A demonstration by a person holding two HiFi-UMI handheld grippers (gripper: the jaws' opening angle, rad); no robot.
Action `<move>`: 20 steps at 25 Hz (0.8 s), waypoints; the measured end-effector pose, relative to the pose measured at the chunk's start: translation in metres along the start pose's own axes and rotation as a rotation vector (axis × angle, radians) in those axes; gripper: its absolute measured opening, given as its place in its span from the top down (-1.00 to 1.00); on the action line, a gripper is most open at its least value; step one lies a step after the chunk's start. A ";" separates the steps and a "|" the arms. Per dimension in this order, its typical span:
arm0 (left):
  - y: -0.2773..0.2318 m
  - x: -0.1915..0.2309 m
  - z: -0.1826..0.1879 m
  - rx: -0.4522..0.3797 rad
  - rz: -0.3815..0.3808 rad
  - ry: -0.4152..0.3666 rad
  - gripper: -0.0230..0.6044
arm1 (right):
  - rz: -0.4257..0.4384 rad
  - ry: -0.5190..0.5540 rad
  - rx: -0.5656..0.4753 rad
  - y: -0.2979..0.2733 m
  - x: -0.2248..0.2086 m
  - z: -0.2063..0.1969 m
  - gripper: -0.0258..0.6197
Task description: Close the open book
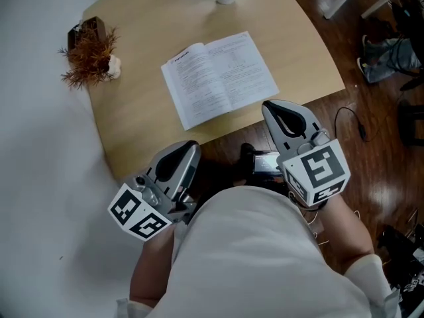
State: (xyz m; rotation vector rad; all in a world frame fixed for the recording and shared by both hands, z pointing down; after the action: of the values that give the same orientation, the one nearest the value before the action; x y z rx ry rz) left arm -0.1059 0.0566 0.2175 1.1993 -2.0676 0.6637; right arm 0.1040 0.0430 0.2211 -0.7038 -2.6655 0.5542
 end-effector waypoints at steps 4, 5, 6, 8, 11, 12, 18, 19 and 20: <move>0.006 -0.008 0.006 -0.010 -0.004 -0.010 0.93 | 0.002 0.014 -0.030 0.008 0.000 0.018 0.91; 0.007 -0.009 0.007 -0.012 -0.004 -0.012 0.93 | 0.002 0.018 -0.038 0.010 0.000 0.022 0.91; 0.008 -0.011 0.008 -0.013 -0.005 -0.015 0.93 | 0.002 0.022 -0.045 0.011 0.000 0.026 0.91; 0.009 -0.014 0.010 -0.014 -0.007 -0.020 0.93 | 0.002 0.028 -0.056 0.013 0.000 0.033 0.91; 0.010 -0.017 0.013 -0.012 -0.012 -0.029 0.93 | 0.003 0.032 -0.064 0.016 -0.001 0.039 0.91; 0.010 -0.018 0.014 -0.012 -0.013 -0.031 0.93 | 0.005 0.032 -0.066 0.017 -0.001 0.041 0.91; 0.012 -0.019 0.012 -0.012 -0.015 -0.035 0.93 | 0.005 0.044 -0.072 0.021 -0.002 0.045 0.91; 0.012 -0.019 0.010 -0.009 -0.016 -0.033 0.93 | 0.003 0.045 -0.072 0.021 -0.002 0.045 0.91; 0.011 -0.020 0.008 -0.005 -0.017 -0.031 0.93 | 0.002 0.045 -0.072 0.022 -0.002 0.044 0.91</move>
State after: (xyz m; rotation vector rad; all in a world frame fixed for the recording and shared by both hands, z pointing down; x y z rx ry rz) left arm -0.1106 0.0671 0.1967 1.2299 -2.0812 0.6357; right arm 0.0965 0.0471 0.1724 -0.7310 -2.6541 0.4398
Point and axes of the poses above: the fingertips, and each gripper's own axes: y backward along the fingers, x to its left, z out of its top, the point moved 5 cm from there along y, backward along the fingers, and after that the axes turned 14 degrees about y, right-handed, at the moved point
